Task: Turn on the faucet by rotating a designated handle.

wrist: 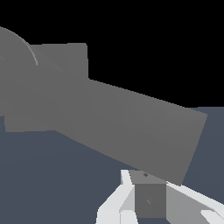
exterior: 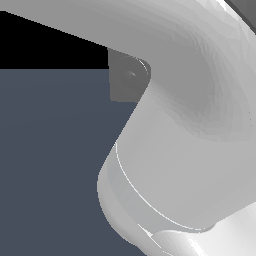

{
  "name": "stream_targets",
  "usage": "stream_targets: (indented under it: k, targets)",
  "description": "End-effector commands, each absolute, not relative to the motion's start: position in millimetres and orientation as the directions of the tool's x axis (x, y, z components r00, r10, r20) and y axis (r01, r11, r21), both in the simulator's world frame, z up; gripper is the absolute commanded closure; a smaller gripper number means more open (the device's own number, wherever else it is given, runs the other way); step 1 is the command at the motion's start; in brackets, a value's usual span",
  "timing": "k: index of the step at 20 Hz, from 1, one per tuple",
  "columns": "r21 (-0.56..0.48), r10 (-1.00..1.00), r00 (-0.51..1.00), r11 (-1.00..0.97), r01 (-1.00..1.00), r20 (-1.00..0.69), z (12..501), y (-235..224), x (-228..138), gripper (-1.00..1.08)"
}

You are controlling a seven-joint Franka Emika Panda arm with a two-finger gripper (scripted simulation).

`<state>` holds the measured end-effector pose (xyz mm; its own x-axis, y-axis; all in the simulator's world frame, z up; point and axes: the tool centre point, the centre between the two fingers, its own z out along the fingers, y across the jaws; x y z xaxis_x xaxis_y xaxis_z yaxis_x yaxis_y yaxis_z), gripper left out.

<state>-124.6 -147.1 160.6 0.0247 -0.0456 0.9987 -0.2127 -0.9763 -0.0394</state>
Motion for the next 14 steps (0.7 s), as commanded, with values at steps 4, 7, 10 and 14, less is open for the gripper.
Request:
stream_targets:
  k: [4,7,10,14]
  targets:
    - [-0.039,-0.043,0.013,-0.976,-0.215,0.999,181,-152,-123,1.08]
    - [-0.039,-0.043,0.011,-0.976,-0.214,0.999,192,-153,-123,1.08]
    - [-0.039,-0.042,0.009,-0.976,-0.214,0.999,202,-154,-123,1.08]
    - [-0.039,-0.042,0.007,-0.976,-0.213,0.999,216,-156,-123,1.08]
